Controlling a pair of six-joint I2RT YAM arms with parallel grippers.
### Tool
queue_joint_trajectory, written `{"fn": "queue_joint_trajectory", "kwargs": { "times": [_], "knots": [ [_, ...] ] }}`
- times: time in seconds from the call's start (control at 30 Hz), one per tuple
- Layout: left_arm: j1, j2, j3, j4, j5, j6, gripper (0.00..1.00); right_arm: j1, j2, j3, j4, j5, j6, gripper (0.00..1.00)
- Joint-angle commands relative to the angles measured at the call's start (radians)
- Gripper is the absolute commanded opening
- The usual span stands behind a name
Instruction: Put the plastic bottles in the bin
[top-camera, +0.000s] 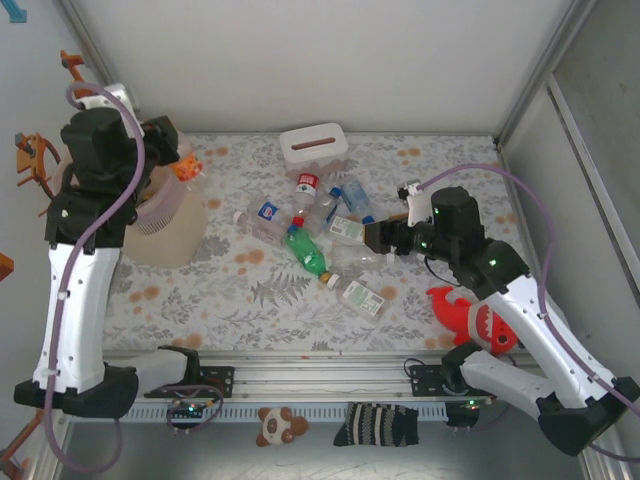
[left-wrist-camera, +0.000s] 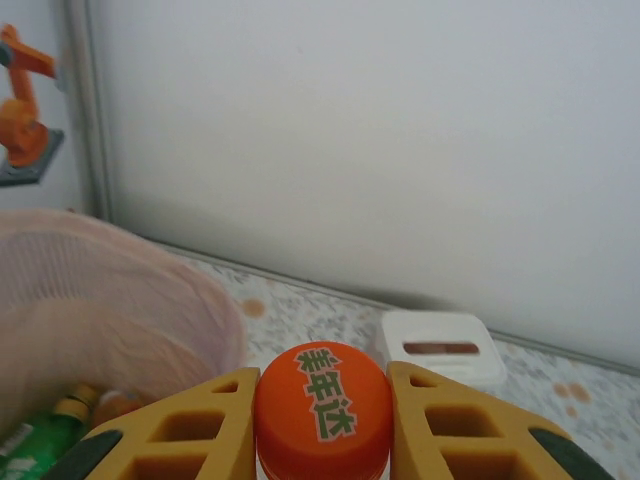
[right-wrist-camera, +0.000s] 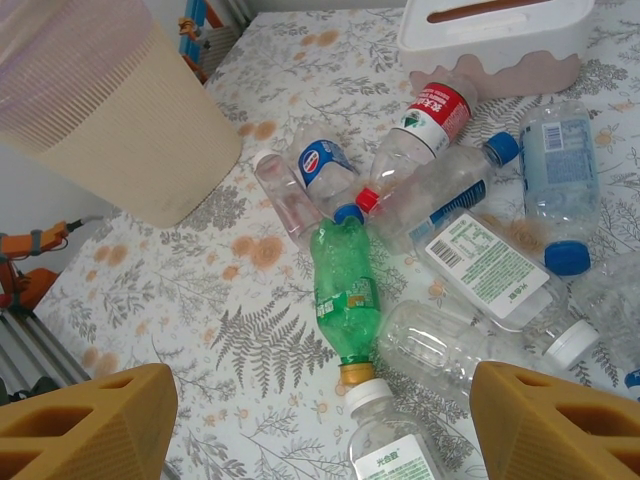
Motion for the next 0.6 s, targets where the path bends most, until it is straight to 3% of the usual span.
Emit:
{"fn": "queue_joint_trajectory", "kwargs": {
  "times": [0.0,0.33,0.57],
  "knots": [
    [0.1,0.046,0.067,0.01,0.031,0.03,0.1,-0.002,-0.007,0.039,0.013,-0.006,-0.011,0.76],
    [0.442,0.175,0.047,0.127,0.328,-0.228,0.08,-0.002,-0.018,0.046,-0.006,0.014,-0.018,0.76],
    [0.545,0.232,-0.134,0.257,0.446,-0.35,0.08,-0.002,-0.028,0.042,-0.012,0.027,-0.027,0.76]
  ]
}}
